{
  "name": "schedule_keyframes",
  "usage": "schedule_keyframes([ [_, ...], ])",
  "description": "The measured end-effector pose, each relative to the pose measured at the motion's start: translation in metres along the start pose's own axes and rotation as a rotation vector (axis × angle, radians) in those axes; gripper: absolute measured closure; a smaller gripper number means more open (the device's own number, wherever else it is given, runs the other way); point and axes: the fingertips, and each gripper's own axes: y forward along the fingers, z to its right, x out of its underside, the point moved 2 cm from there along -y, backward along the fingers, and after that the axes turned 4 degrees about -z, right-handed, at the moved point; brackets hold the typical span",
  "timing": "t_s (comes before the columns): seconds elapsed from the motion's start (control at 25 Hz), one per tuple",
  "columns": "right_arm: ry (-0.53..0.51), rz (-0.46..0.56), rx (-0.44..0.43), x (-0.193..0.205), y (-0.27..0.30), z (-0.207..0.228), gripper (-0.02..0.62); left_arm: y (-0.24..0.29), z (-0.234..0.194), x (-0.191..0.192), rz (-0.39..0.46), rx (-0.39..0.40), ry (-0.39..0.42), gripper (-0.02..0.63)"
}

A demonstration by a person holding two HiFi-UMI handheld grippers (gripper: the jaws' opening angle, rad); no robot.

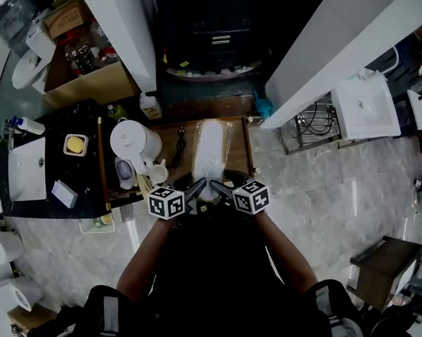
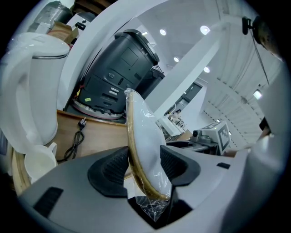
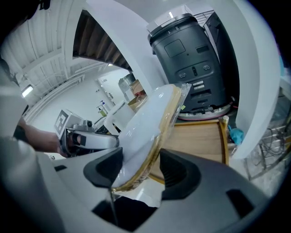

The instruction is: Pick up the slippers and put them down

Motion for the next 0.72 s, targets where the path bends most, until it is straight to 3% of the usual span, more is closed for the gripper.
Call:
schedule_keyframes([
  [0.72, -0.034, 0.095, -0.018, -0.023, -0.012, -0.025, 0.334, -0.027, 0.012, -0.020, 0.034, 0.022, 0.052, 0.385],
])
